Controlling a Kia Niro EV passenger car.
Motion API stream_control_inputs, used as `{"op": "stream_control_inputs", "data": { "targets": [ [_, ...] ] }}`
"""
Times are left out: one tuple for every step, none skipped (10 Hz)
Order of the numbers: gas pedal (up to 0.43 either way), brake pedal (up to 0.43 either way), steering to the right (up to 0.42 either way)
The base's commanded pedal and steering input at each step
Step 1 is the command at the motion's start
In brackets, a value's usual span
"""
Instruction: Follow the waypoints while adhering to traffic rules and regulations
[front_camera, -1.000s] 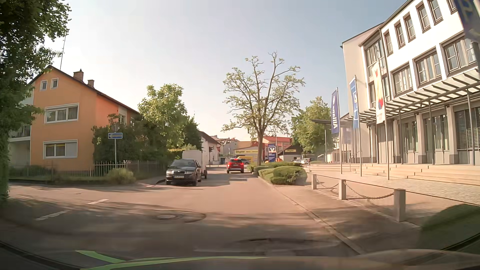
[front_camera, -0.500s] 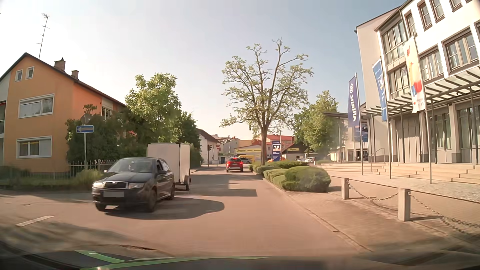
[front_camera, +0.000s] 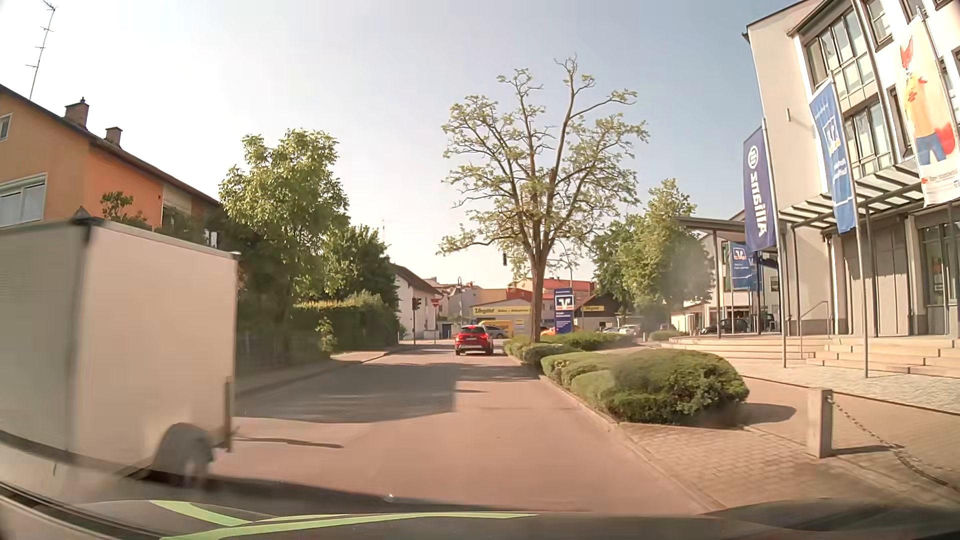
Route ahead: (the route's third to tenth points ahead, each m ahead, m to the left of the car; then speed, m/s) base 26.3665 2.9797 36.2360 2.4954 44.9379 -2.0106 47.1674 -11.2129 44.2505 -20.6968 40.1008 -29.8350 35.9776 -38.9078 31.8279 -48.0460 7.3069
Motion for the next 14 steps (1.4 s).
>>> {"op": "stream_control_inputs", "data": {
  "targets": [
    [0.039, 0.0, -0.007],
    [0.047, 0.0, -0.008],
    [0.047, 0.0, -0.008],
    [0.047, 0.0, -0.008],
    [0.047, 0.0, -0.009],
    [0.047, 0.0, -0.009],
    [0.059, 0.0, -0.009],
    [0.059, 0.0, -0.009],
    [0.059, 0.0, -0.009],
    [0.059, 0.0, -0.009],
    [0.059, 0.0, -0.009],
    [0.059, 0.0, -0.009],
    [0.059, 0.0, -0.009],
    [0.059, 0.0, -0.009]
  ]
}}
